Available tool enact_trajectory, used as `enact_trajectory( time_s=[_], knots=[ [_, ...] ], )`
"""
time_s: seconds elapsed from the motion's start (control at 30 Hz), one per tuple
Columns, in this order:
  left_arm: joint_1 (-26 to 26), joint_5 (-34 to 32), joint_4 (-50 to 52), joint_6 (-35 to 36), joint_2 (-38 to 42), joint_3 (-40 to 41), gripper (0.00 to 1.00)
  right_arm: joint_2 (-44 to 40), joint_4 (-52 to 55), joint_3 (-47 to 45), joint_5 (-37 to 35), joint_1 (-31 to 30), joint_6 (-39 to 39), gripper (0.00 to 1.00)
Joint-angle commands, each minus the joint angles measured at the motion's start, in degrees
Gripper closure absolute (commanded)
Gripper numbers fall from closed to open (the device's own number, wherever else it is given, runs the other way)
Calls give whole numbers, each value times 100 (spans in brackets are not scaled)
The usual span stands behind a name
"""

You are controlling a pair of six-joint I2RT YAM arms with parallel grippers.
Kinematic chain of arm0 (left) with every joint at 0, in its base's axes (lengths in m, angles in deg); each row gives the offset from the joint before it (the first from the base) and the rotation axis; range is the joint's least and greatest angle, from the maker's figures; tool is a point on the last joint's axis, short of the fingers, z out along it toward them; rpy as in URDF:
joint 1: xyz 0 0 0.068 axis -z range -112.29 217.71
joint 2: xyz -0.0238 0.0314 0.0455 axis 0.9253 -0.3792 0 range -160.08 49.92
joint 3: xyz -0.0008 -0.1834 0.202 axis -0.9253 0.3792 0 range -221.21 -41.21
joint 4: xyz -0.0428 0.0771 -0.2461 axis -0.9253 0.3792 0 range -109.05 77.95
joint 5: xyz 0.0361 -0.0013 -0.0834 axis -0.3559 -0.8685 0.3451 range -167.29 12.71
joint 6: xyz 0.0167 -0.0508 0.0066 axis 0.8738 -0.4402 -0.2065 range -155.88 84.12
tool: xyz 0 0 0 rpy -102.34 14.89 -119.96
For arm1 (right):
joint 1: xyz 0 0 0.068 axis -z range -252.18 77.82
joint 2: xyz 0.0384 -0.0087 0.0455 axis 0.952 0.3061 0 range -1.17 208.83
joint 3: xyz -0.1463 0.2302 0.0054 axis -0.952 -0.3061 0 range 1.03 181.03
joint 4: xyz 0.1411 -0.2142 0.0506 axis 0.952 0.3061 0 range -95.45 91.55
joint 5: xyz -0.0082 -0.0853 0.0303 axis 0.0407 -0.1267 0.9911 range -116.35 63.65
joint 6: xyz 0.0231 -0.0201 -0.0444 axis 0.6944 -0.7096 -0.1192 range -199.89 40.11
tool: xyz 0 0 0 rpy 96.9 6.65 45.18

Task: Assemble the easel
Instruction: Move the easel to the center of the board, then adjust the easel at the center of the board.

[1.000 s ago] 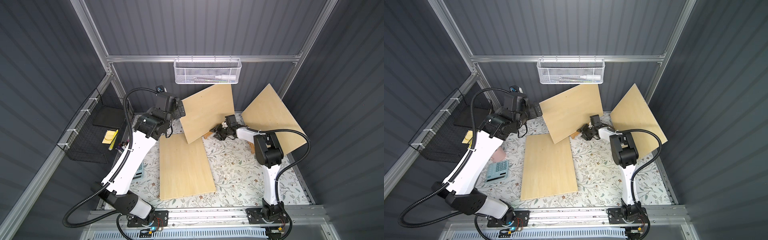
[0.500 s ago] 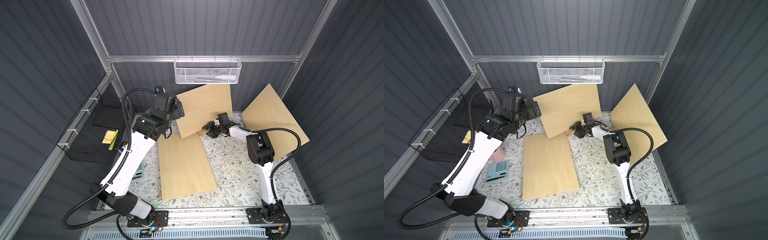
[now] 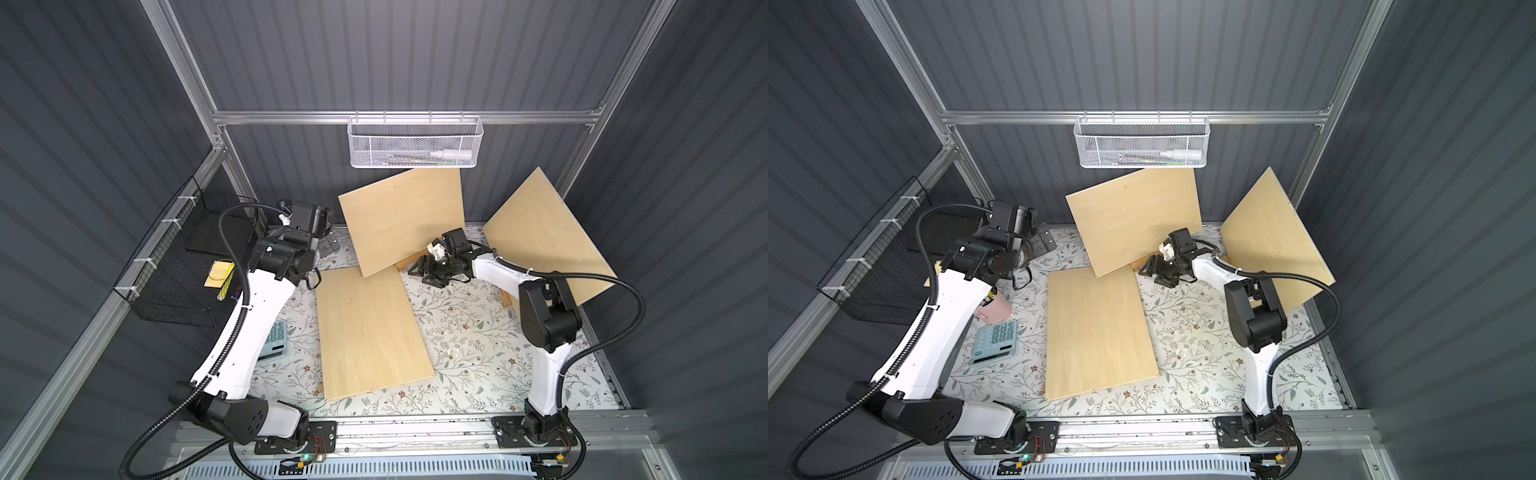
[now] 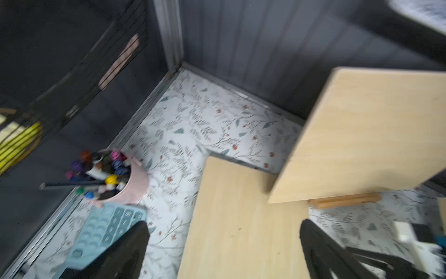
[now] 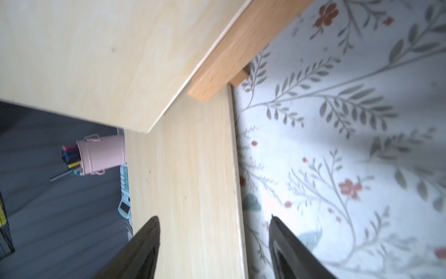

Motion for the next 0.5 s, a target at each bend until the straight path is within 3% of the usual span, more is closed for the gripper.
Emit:
enact_trajectory(
  time_s=[0.0, 0.1, 0.3, 0.47],
  knots=[
    [-194, 616, 525, -502, 184, 598, 0, -135, 869, -324, 233, -303, -1147, 28],
    [-199, 1131, 615, -520, 140, 1118, 0, -76, 1070, -359, 228, -547, -1415, 27],
    [-199, 1088, 739, -440, 393, 2009, 0, 221, 930, -324, 440, -673, -1325, 25],
    [-193, 1525, 768, -459, 548, 2783, 1, 564, 1252, -19, 561, -923, -1749, 24]
  ],
)
